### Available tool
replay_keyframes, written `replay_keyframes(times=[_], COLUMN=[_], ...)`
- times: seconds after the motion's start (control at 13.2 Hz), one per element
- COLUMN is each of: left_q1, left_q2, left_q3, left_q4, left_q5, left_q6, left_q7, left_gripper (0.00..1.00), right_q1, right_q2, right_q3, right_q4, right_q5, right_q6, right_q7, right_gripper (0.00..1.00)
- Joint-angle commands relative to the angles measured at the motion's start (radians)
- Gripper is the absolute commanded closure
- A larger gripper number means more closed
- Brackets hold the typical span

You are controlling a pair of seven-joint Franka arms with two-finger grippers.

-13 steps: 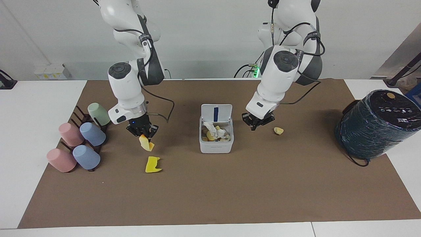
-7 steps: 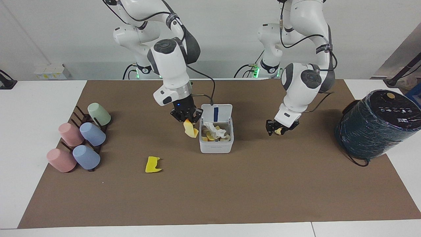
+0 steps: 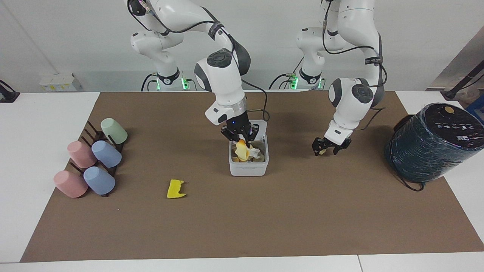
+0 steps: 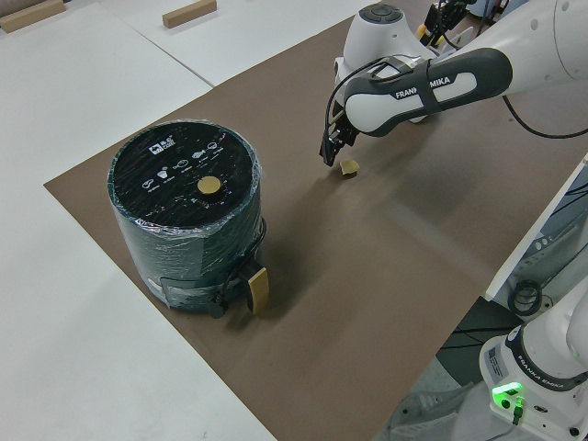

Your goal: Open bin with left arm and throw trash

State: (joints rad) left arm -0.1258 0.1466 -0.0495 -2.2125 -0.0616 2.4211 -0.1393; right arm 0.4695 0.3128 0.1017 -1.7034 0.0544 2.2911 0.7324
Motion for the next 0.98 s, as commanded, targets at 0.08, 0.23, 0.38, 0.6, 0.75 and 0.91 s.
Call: replay_keyframes(times=[0.08,0.23,0.38,0.6,0.75,0.91], left_q1=[-0.002,-0.006,-0.006,-0.008,-0.008,-0.009], left_q2=[-0.005,-0.004,-0.005,-0.005,-0.002,0.007], left_q3=[-0.004,-0.004,-0.004,-0.004,-0.004,-0.004], left_q4=[-0.032,-0.035,-0.049,-0.049,-0.036,0.009], left_q5=[0.011,0.011,0.011,0.011,0.011,0.011], left_q6=[0.038,0.038,0.038,0.038,0.035,0.017], left_q7=[-0.028,-0.045,-0.045,-0.043,-0.043,-0.043], left_gripper=[0.41,0.59,0.81,1.00,1.00,1.00], right_q1=[0.011,-0.020,-0.101,-0.221,-0.284,-0.308], right_q2=[0.008,0.012,0.029,0.078,0.129,0.163], right_q3=[-0.003,-0.010,-0.010,-0.011,-0.011,-0.011], right_q4=[0.028,0.028,0.011,-0.008,-0.016,-0.025], right_q5=[-0.005,-0.059,-0.135,-0.151,-0.157,-0.183], right_q6=[-0.015,-0.009,0.010,0.089,0.174,0.197], right_q7=[0.005,-0.011,-0.081,-0.247,-0.272,-0.283], right_gripper=[0.00,0.00,0.00,0.00,0.00,0.00])
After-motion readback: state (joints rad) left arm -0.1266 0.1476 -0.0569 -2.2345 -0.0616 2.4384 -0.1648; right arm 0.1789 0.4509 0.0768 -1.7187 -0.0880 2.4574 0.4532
